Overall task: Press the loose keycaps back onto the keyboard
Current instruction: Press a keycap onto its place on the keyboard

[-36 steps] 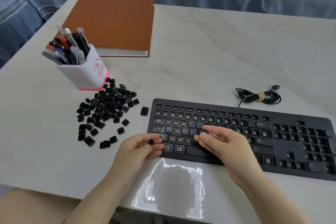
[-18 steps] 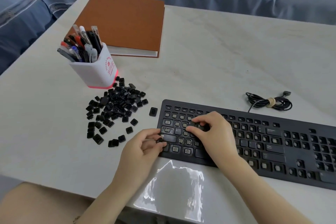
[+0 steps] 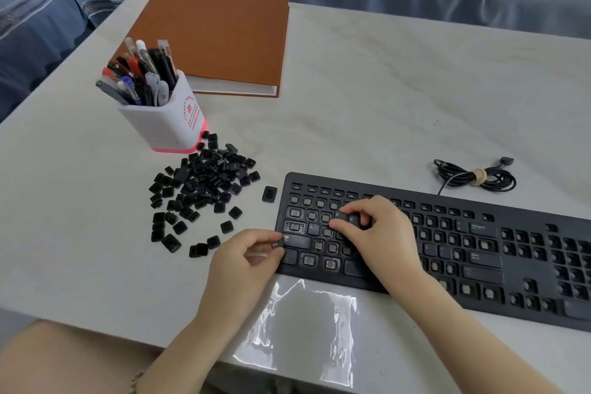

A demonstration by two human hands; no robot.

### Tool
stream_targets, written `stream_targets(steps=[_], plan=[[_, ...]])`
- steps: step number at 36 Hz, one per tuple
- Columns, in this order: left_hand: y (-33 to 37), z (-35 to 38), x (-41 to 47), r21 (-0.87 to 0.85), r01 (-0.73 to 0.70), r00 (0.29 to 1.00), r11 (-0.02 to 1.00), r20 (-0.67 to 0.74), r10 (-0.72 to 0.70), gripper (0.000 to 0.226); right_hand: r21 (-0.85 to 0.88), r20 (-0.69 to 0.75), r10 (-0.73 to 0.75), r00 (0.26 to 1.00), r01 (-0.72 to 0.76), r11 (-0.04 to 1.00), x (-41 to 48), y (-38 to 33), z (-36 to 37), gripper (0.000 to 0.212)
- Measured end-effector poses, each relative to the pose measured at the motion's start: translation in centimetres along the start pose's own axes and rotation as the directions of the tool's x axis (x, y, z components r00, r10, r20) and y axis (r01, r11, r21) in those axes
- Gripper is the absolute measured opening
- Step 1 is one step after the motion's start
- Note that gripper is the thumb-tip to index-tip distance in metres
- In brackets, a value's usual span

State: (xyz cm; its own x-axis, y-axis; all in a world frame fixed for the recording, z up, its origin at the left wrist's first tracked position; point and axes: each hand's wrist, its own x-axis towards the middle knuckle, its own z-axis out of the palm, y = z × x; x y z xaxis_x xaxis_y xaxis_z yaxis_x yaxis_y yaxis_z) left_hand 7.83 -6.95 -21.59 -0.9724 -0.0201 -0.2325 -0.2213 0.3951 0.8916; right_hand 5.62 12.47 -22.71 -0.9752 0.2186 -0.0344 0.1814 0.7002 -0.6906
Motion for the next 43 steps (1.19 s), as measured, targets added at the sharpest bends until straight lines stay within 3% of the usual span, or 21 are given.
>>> stream_targets(steps=[23,34,40,43], plan=[[-0.1,0.6,-0.1,-0.01,-0.039,0.998,0.999,-0.048,0.039,0.027,0.012,0.133,-0.055,0.99,0.054,0.998,0.7,-0.4,-1.4,0.012],[0.0,0.9,0.0,-0.031,-0.028,0.998,0.999,-0.059,0.026,0.025,-0.014,0.144,-0.006,0.989,0.008,1.0,0.9,-0.8,-1.2,0.019],[0.0,0.9,0.0,-0.038,-0.016,0.998,0.999,-0.054,0.014,0.024,-0.14,0.154,-0.061,0.986,0.083,0.987,0.5,-0.9,-1.1,0.024],[-0.1,0.9,-0.1,-0.029,-0.023,0.998,0.999,-0.051,0.022,0.024,-0.367,0.036,-0.298,0.954,0.29,0.884,-0.4,-0.7,-0.5,0.008]])
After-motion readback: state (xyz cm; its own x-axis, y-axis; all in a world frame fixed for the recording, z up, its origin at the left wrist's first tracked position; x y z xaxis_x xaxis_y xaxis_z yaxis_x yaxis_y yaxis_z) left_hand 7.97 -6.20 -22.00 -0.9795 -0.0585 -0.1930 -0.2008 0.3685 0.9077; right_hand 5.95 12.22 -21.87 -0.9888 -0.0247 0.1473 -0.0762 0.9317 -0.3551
